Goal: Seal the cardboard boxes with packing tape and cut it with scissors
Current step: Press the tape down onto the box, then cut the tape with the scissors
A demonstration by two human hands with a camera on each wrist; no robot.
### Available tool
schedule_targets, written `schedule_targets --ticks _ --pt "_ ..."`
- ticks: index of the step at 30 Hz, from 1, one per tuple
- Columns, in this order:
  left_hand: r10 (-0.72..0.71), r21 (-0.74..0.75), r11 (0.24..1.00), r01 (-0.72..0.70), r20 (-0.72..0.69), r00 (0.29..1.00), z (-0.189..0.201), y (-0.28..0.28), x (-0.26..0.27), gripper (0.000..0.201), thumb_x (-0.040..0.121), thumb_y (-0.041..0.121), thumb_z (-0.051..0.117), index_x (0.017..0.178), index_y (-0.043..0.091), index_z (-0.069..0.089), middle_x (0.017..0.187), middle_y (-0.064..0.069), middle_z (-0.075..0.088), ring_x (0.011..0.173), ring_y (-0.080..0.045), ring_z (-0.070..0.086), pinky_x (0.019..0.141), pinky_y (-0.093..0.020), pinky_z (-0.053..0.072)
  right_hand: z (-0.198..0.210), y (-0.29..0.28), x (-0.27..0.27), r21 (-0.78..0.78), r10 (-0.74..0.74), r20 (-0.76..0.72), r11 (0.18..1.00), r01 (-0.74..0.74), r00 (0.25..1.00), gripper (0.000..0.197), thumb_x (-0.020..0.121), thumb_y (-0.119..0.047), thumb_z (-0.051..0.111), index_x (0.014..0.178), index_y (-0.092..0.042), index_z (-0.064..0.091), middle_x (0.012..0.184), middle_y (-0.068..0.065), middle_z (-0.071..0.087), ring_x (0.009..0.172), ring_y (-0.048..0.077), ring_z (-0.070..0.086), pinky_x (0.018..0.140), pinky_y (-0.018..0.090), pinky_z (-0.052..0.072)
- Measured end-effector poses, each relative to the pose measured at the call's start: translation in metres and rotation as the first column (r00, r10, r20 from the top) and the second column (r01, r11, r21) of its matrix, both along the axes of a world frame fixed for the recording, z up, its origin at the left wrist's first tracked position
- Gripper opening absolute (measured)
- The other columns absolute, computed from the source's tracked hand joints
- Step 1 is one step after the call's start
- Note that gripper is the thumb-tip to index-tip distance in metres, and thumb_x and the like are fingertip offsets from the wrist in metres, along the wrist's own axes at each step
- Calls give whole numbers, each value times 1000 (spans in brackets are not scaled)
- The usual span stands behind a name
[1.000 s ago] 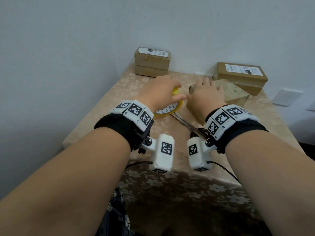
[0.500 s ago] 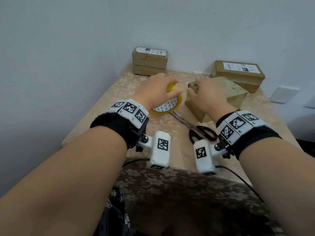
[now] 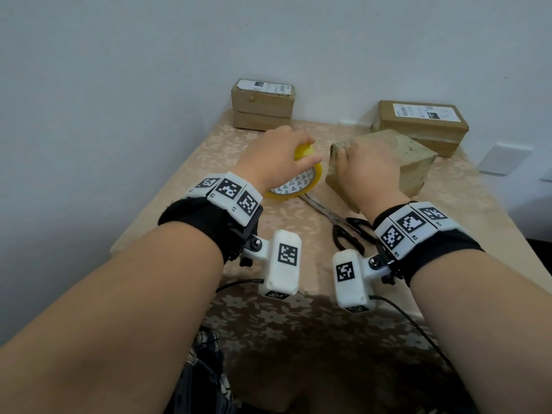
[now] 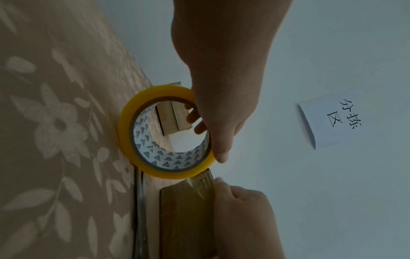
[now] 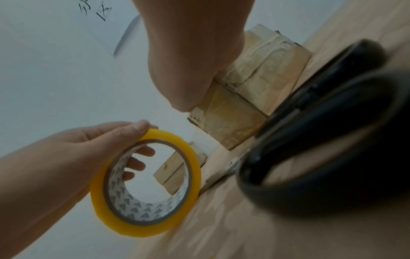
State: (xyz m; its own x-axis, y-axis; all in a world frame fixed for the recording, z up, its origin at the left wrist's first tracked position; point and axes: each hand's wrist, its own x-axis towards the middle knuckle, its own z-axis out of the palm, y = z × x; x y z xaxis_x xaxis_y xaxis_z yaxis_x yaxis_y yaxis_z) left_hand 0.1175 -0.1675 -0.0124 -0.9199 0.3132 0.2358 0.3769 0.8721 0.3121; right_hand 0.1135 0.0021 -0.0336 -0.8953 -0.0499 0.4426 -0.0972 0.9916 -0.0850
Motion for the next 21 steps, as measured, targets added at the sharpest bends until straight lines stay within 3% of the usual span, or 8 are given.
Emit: schedule_targets --ticks 4,6,7,8,10,12,15,21 --pt "23 -8 1000 -23 -10 1000 2 1 3 51 92 55 44 137 29 47 119 -6 45 114 -23 43 96 -37 37 12 11 10 -241 176 138 961 -140 975 34 101 -25 35 76 -11 54 78 5 55 83 27 53 85 39 41" --pt "48 -48 998 -49 -23 999 4 4 6 50 93 55 43 137 33 45 120 -5 42 116 -23 38 98 -39 33 24 19 20 -394 253 159 903 -173 954 29 100 -27 43 110 -11 65 111 7 66 111 26 56 97 33 38" --pt "52 -62 997 -53 -21 998 5 5 7 49 93 54 42 138 34 45 121 -4 41 117 -23 37 98 -39 32 30 21 27 -414 251 127 893 -179 960 33 99 -26 46 125 -11 60 125 6 62 119 22 53 99 27 35" --pt "49 -70 996 -50 -17 999 6 6 9 48 94 52 42 138 34 44 122 -4 41 117 -23 36 98 -39 32 35 24 33 -408 244 86 893 -189 966 34 98 -25 49 128 -11 59 126 5 62 116 18 54 93 19 34" --pt "34 -67 997 -34 -7 999 6 7 10 45 96 46 43 138 32 44 124 -5 41 118 -24 36 99 -38 34 40 26 45 -390 250 56 897 -209 967 24 95 -23 55 113 -12 68 99 -1 67 86 9 56 68 9 34" --pt "28 -52 998 -28 -1 1000 5 7 12 44 96 42 44 138 30 45 125 -6 41 119 -24 35 99 -37 34 37 29 57 -394 270 225 904 -167 936 16 92 -24 61 97 -13 71 82 -5 64 70 5 53 59 10 38" --pt "39 -39 998 -40 -12 999 4 6 14 43 96 40 45 138 28 46 126 -8 42 120 -25 35 101 -37 33 23 34 66 -242 214 564 966 -88 798 19 84 -30 72 88 -12 71 83 4 70 72 15 62 63 25 48" --pt "61 -24 998 -61 -11 998 3 9 14 43 96 38 46 137 26 47 125 -9 42 120 -27 35 101 -38 32 20 23 68 -25 156 693 981 -192 704 45 78 -36 76 111 -11 60 108 6 61 95 25 57 72 33 45"
